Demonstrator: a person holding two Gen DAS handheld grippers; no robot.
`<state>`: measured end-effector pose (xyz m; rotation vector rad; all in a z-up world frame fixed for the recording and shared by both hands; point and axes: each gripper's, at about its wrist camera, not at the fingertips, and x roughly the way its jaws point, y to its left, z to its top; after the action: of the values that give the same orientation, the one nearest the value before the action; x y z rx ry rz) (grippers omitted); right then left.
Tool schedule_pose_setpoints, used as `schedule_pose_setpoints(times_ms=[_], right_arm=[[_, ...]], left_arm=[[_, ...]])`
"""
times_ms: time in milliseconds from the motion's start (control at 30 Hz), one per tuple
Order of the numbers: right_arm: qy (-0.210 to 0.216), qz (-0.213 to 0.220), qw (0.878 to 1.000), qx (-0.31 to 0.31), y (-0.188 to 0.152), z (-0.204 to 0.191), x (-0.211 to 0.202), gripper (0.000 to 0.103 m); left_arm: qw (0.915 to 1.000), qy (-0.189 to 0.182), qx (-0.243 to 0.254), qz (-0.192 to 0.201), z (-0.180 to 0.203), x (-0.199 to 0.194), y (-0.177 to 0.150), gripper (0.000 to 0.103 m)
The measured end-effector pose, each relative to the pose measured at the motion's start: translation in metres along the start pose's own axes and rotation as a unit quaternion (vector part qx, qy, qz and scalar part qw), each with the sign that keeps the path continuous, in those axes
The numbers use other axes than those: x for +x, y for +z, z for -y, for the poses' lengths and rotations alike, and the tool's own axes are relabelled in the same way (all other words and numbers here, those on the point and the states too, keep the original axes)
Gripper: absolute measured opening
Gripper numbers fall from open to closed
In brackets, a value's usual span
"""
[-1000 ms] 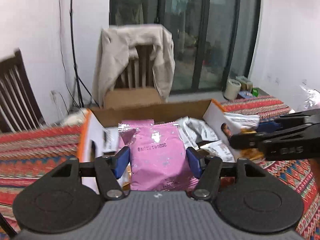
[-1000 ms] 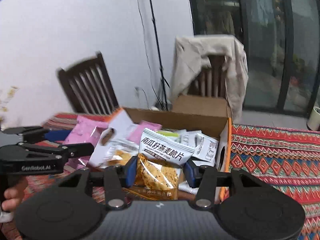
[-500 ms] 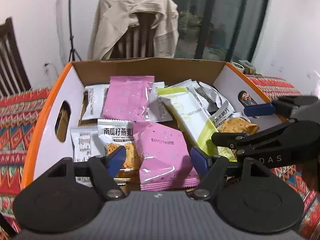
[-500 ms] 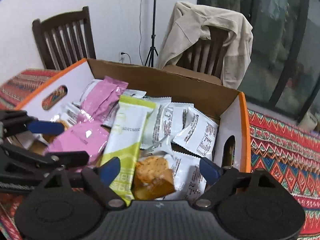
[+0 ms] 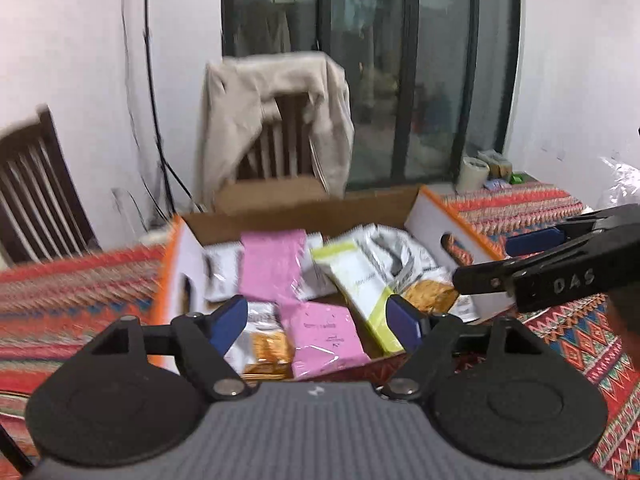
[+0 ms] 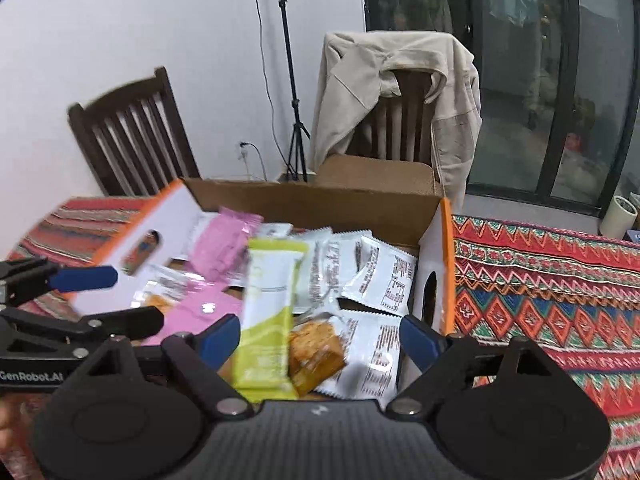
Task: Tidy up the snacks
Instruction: 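Withdraw both tools from the box back toward the snack pile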
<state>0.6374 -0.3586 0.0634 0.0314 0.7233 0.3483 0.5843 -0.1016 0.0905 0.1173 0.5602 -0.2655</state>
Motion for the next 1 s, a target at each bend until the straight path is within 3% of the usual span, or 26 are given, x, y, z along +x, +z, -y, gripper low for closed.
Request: schedule_pose_setpoints(times_ms=[167,300,400,567,633,733,1000], right_arm=[[0.035,0.034,0.999,0.004,-0.016,-0.014,-0.081,0.092],[0.053,0.058,0.997,-0.012,-0.046,-0.030,-0.147,0.092],[0.069,0.076,0.994,-0.023,-0.074,-0.038,-0.189,0.092],[0.075,0.112,0.991,-0.024,-0.126,-0.049,-0.247,0.095],[0.071,0.130,0.989,-0.023,-0.148,-0.054,-0.268,0.102],[0.050,0.155,0.986,-0.031,-0.181,-0.063,-0.299,0.103],[-0.031,0.209,0.975,-0.069,-0.274,-0.110,-0.351,0.103]], left_arm=[[0.9969,0.021,0.018,0.073,0.007,-0.098,-0.014,0.084],[0.9923,0.036,0.004,0.118,0.010,-0.172,-0.046,0.094],[0.9891,0.055,0.012,0.136,0.015,-0.213,-0.078,0.097],[0.9845,0.092,-0.017,0.148,0.020,-0.269,-0.140,0.100],[0.9823,0.108,-0.024,0.151,0.022,-0.288,-0.161,0.100],[0.9788,0.134,-0.026,0.153,0.030,-0.309,-0.189,0.101],[0.9794,0.113,-0.032,0.164,0.052,-0.360,-0.245,0.103]])
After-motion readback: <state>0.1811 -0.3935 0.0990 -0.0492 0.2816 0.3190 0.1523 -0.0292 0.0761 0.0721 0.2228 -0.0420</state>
